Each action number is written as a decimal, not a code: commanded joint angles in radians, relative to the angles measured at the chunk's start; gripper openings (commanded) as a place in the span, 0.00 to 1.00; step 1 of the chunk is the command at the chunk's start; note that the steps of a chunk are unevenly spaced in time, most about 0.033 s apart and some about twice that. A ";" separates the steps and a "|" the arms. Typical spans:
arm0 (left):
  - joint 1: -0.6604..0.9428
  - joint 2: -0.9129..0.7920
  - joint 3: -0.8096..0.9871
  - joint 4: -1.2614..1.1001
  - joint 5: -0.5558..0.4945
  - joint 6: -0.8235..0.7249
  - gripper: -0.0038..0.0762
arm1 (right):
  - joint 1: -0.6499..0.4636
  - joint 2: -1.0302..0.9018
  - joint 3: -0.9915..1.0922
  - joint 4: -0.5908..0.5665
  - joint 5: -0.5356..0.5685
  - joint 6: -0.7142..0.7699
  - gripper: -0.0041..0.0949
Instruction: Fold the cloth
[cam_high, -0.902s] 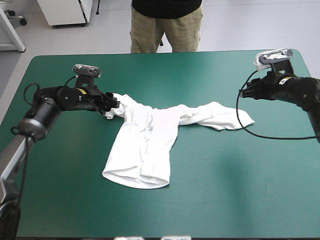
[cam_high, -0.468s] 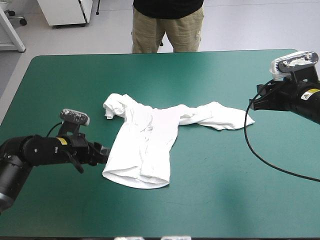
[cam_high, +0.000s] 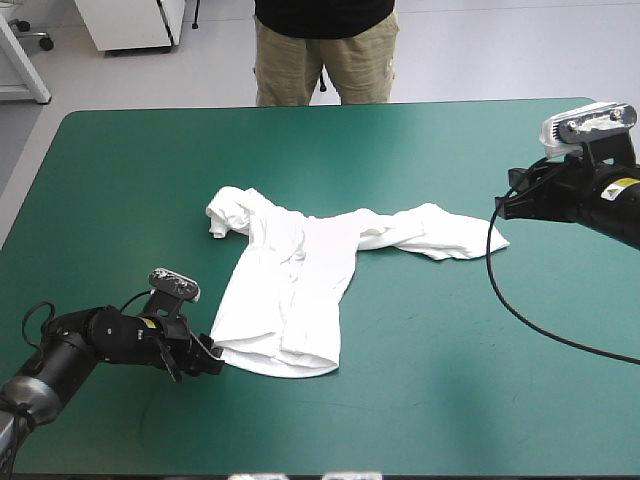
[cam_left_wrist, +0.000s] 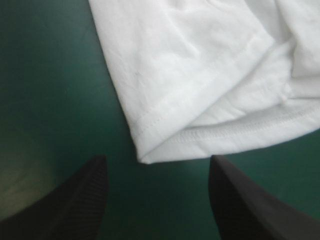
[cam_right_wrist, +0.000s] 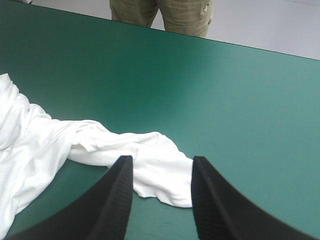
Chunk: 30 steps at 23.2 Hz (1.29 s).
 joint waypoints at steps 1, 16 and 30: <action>-0.001 0.050 -0.020 -0.055 -0.100 0.034 0.58 | 0.001 -0.018 -0.035 0.022 -0.049 -0.002 0.41; -0.001 0.255 -0.020 -0.176 -0.113 0.092 0.04 | 0.001 0.037 -0.035 -0.101 0.043 0.020 0.40; -0.001 0.235 -0.028 -0.201 -0.091 0.069 0.04 | 0.001 0.624 -0.048 -0.263 -0.039 0.181 0.61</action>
